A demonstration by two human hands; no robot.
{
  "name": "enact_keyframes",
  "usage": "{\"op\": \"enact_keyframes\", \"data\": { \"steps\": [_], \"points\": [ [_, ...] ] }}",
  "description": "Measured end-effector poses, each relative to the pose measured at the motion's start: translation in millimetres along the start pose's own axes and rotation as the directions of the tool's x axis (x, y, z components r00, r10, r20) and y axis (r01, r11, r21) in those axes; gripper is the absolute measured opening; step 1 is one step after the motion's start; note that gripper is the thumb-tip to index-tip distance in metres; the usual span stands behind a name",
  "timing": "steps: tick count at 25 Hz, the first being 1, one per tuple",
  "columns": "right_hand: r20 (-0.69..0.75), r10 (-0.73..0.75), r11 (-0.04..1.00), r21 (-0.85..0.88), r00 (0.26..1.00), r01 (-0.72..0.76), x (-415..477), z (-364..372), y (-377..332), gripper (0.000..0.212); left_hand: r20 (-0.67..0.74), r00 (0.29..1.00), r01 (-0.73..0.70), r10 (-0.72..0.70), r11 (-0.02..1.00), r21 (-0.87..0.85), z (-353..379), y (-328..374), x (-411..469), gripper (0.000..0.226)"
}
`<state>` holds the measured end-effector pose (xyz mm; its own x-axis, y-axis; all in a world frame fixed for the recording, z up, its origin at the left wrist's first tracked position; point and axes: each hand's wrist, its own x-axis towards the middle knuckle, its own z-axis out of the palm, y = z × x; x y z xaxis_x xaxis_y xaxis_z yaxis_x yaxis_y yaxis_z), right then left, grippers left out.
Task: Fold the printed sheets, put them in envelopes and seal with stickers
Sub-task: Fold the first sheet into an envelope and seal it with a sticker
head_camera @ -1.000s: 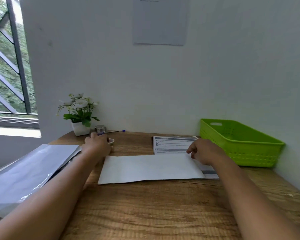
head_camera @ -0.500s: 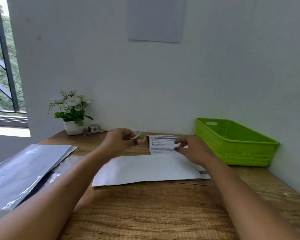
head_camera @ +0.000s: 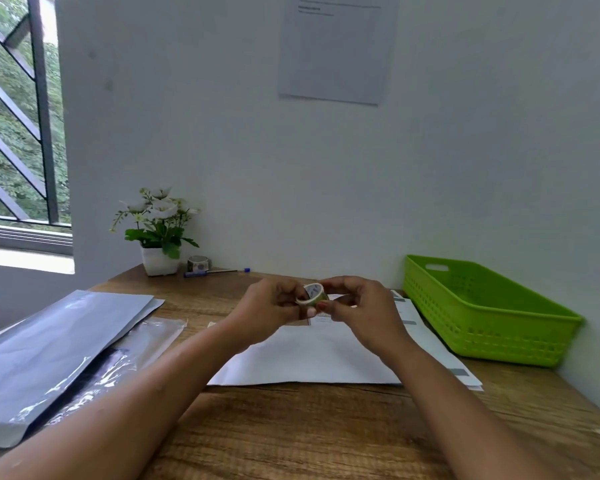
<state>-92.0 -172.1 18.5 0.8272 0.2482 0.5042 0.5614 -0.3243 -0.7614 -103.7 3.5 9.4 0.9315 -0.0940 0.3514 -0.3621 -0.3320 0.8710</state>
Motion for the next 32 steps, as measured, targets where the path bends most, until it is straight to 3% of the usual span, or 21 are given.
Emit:
{"op": "enact_keyframes", "data": {
  "steps": [9, 15, 25, 32],
  "points": [
    [-0.131, -0.065, 0.997, 0.032, 0.989, 0.070, 1.9, 4.0, -2.2, 0.017, -0.043, 0.999, -0.011, 0.008, 0.997, -0.071, 0.1, -1.2, 1.7, 0.019],
    [-0.108, -0.030, 0.996, 0.084, 0.994, 0.039, 3.1, 4.2, -1.5, 0.017, -0.061, 0.998, -0.013, 0.011, 0.999, -0.037, -0.1, 3.5, -1.3, 0.018],
    [-0.032, -0.007, 0.999, -0.044, 0.999, 0.006, 0.8, 7.1, -3.8, 0.026, -0.105, 0.994, 0.003, 0.019, 0.979, 0.205, 5.2, 6.8, -2.7, 0.026],
    [-0.007, 0.051, 0.998, 0.024, 0.999, -0.051, -1.0, 3.3, -8.4, 0.025, -0.131, 0.991, 0.010, 0.003, 0.995, 0.095, 3.5, 5.9, -5.1, 0.022]
  ]
}}
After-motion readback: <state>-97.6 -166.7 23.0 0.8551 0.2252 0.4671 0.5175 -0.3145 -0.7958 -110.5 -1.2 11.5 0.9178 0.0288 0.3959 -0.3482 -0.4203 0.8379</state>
